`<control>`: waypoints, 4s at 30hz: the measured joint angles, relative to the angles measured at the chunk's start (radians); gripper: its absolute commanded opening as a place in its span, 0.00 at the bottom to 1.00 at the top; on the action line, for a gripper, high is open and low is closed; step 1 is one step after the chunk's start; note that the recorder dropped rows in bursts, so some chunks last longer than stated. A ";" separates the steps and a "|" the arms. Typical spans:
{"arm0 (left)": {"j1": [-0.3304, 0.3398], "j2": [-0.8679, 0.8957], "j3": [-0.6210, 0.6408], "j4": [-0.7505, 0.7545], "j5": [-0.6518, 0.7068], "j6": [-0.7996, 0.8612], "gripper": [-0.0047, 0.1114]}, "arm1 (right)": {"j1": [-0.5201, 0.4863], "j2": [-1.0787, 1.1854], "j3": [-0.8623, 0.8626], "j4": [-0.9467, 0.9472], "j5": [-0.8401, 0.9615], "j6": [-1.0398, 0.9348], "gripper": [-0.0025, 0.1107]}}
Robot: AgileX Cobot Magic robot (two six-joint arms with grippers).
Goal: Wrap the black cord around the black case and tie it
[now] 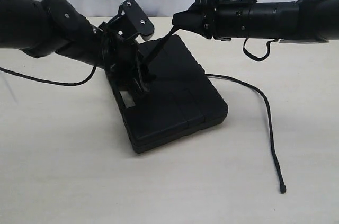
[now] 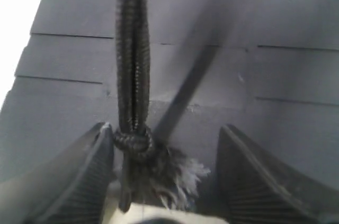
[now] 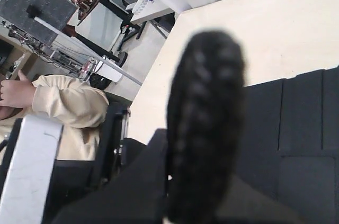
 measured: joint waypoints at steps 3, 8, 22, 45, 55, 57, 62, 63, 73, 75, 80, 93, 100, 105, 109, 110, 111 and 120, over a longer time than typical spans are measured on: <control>0.000 0.032 0.000 -0.122 -0.031 0.119 0.51 | 0.000 0.000 0.000 -0.001 0.000 0.000 0.06; 0.000 0.051 0.000 -0.275 -0.109 0.248 0.47 | 0.000 0.000 0.000 -0.001 0.005 0.000 0.06; 0.000 0.062 0.000 -0.356 -0.140 0.292 0.04 | 0.000 0.000 0.000 0.000 0.007 0.000 0.28; 0.000 0.101 0.000 -0.407 -0.201 0.292 0.04 | -0.149 -0.286 -0.002 -0.483 -0.107 0.335 0.46; -0.012 0.101 0.000 -0.402 -0.188 0.292 0.04 | -0.111 -0.222 -0.214 -0.723 -0.085 0.510 0.31; -0.012 0.101 0.000 -0.402 -0.187 0.292 0.04 | -0.078 -0.197 -0.272 -0.768 -0.033 0.526 0.24; -0.012 0.101 0.000 -0.402 -0.191 0.292 0.04 | 0.074 -0.109 -0.339 -1.060 -0.093 0.614 0.06; -0.012 0.101 0.000 -0.396 -0.193 0.292 0.04 | 0.083 -0.091 -0.349 -1.084 -0.097 0.620 0.06; -0.012 0.101 0.000 -0.385 -0.195 0.292 0.04 | 0.083 -0.058 -0.359 -1.191 -0.171 0.622 0.06; -0.012 0.101 0.000 -0.385 -0.195 0.292 0.04 | 0.083 -0.052 -0.359 -1.191 -0.174 0.598 0.06; -0.012 0.101 0.000 -0.382 -0.195 0.292 0.04 | 0.083 -0.016 -0.359 -1.191 -0.176 0.547 0.06; -0.012 0.101 0.000 -0.380 -0.199 0.292 0.04 | 0.129 -0.007 -0.359 -1.372 -0.115 0.339 0.06; -0.012 0.101 0.000 -0.359 -0.201 0.292 0.04 | 0.223 -0.004 -0.359 -1.692 -0.074 0.302 0.06; -0.012 0.101 0.000 -0.358 -0.201 0.292 0.04 | 0.224 -0.004 -0.361 -1.731 -0.048 0.265 0.06; -0.012 0.101 0.000 -0.356 -0.201 0.293 0.04 | 0.224 -0.041 -0.363 -1.731 -0.041 0.193 0.06; -0.012 0.101 0.000 -0.356 -0.201 0.293 0.04 | 0.224 -0.056 -0.363 -1.731 -0.040 0.174 0.06; -0.012 0.101 0.000 -0.356 -0.201 0.293 0.04 | 0.224 -0.071 -0.365 -1.731 -0.040 0.153 0.06; -0.012 0.101 0.000 -0.313 -0.201 0.293 0.04 | 0.224 -0.043 -0.371 -1.760 -0.103 0.056 0.06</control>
